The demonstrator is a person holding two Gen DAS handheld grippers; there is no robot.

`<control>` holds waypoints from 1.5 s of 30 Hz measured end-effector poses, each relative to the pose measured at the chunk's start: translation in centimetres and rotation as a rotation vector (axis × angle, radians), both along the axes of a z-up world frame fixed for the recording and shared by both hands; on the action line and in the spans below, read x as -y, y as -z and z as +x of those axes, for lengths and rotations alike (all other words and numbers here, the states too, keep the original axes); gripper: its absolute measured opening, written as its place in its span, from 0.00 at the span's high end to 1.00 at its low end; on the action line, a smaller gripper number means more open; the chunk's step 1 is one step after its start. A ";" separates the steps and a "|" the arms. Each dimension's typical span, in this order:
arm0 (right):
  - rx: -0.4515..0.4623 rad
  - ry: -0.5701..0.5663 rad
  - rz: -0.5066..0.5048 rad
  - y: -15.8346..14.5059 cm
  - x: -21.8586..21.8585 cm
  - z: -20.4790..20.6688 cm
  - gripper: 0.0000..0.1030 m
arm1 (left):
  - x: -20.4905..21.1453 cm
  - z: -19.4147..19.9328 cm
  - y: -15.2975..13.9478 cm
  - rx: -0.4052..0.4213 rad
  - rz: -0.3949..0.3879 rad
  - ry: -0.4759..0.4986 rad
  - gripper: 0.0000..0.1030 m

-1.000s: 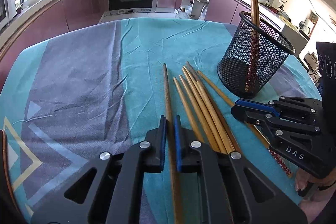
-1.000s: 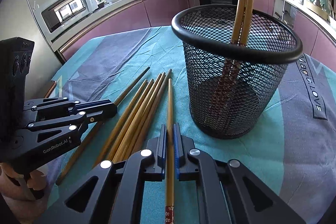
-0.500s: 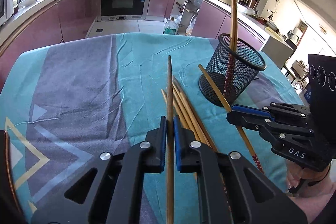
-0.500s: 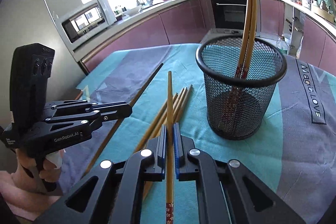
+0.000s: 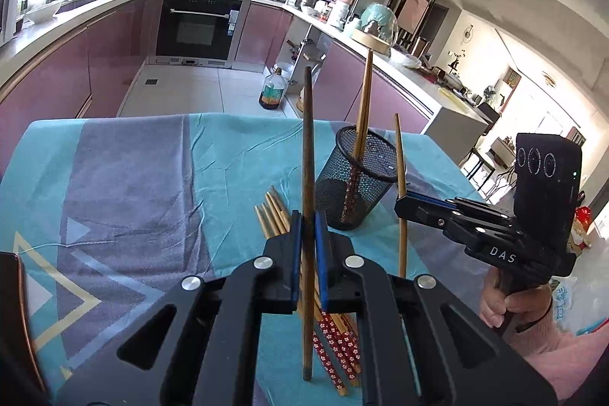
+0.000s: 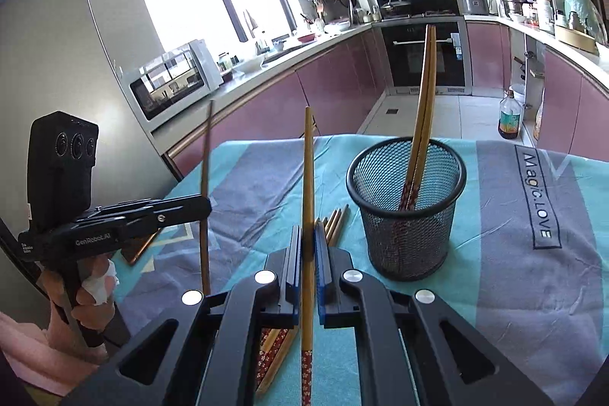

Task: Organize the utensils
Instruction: 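Lift the chopstick upright with the left tool and lower it into the mesh cup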

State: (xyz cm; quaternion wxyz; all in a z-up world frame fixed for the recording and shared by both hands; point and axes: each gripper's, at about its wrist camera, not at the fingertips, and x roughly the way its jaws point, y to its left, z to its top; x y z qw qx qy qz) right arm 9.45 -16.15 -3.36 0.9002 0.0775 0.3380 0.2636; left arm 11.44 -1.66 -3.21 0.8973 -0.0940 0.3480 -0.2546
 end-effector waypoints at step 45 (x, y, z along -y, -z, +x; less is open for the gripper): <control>0.316 0.137 0.005 -10.9 6.0 1.1 0.95 | 4.5 4.6 -12.8 0.304 -0.081 0.046 0.93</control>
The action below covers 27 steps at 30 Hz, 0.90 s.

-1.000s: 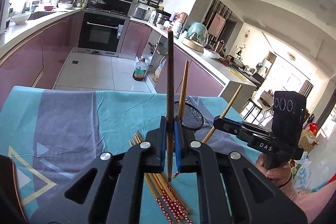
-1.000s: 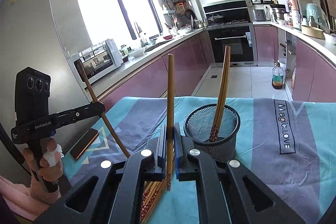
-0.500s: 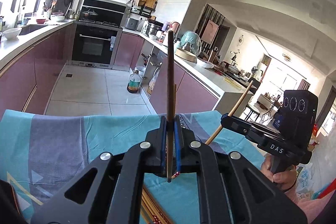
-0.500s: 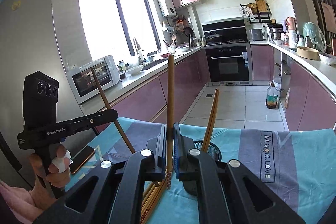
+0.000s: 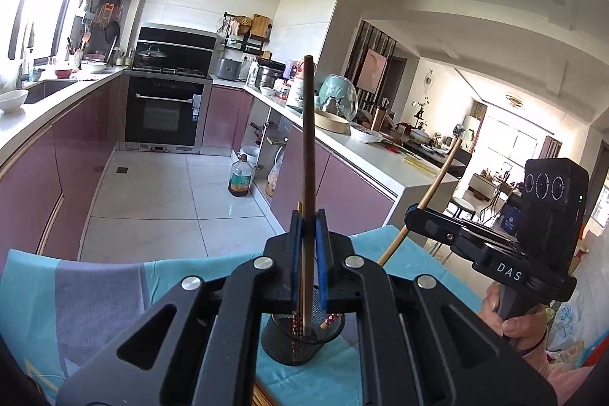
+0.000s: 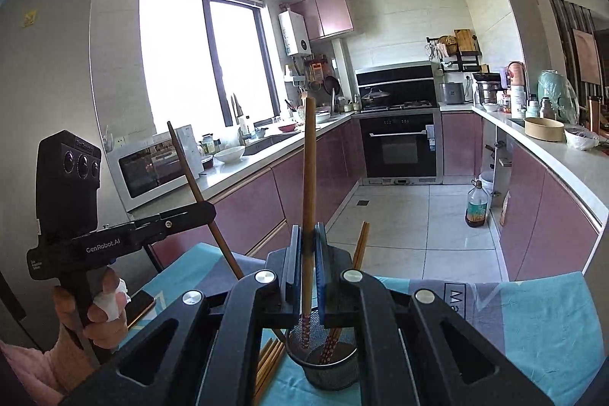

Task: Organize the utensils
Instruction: 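Lift the chopstick upright with the left tool and lower it into the mesh cup, then open the left tool to drop the chopstick into the cup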

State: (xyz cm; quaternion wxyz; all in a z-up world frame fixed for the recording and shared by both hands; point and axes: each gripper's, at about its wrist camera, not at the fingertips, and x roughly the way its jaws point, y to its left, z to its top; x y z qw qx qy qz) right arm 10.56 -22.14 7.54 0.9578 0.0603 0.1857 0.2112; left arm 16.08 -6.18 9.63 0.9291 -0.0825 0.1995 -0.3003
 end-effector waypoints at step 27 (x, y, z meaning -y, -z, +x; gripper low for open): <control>-0.315 -0.010 -0.098 7.1 -1.3 6.5 0.95 | 4.0 6.4 7.8 -0.220 0.198 0.071 0.93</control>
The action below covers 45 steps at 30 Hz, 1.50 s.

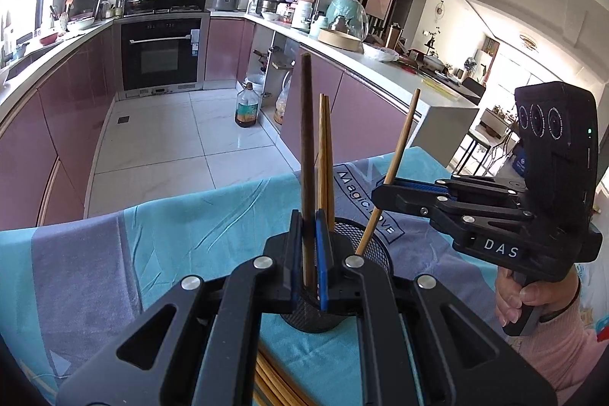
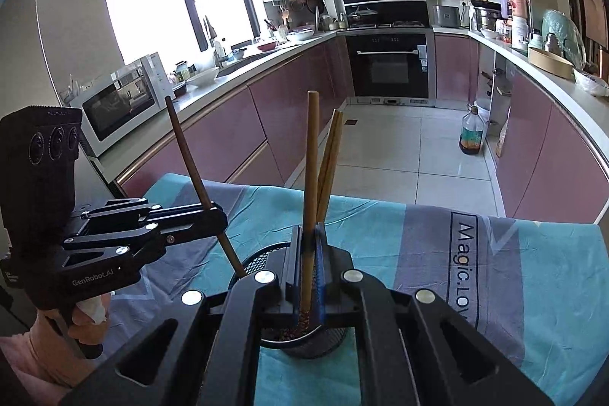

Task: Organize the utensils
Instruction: 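Open the left tool to drop the chopstick into the cup, then move the left tool back over the remaining chopsticks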

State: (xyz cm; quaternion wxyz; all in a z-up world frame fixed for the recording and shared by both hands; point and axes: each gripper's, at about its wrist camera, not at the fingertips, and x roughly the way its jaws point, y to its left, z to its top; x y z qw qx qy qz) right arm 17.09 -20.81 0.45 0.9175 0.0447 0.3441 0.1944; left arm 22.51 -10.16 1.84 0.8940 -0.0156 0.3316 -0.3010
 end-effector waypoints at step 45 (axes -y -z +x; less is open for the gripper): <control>-0.101 -0.166 0.085 5.7 -4.4 -6.5 0.72 | -6.0 -7.7 8.8 -0.065 0.085 -0.157 0.72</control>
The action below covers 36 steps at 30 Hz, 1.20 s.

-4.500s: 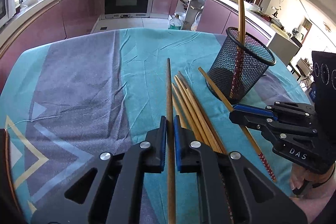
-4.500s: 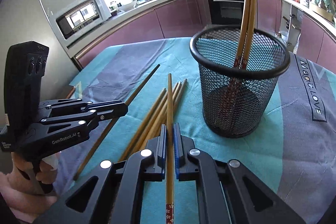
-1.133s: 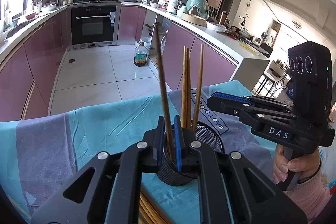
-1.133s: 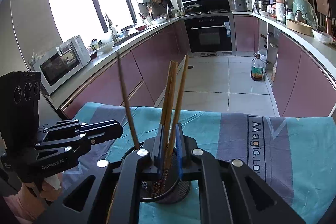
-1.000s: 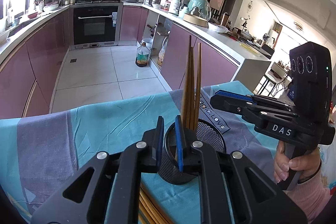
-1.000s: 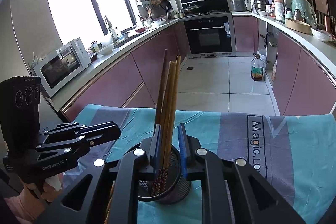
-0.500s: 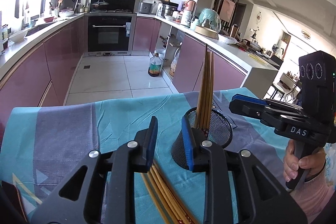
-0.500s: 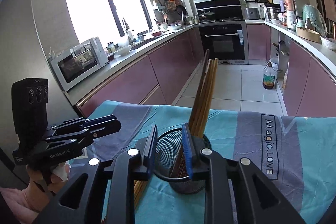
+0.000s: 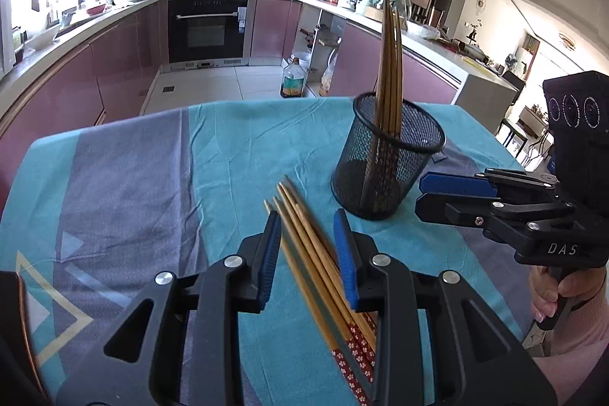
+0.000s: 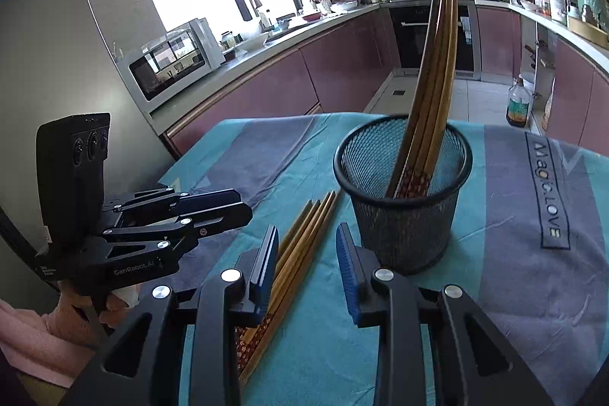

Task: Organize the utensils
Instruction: 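Move the left tool back over the remaining chopsticks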

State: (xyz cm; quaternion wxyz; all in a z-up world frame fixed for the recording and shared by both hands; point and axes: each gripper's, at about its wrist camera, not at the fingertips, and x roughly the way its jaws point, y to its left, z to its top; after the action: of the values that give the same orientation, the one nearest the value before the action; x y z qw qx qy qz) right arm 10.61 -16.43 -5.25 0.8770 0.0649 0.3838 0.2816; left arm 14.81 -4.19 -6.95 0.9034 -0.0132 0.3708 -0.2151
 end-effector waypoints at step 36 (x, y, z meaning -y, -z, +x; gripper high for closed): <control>-0.115 -0.006 -0.071 5.4 -2.4 0.3 0.72 | 1.7 -0.2 5.7 -0.112 0.090 -0.013 0.69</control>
State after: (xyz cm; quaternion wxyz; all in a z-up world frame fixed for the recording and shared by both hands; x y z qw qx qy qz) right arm 10.92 -13.98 -10.67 0.8544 0.0488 0.4435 0.2662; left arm 14.65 -5.91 -12.66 0.8822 0.0131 0.4301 -0.1912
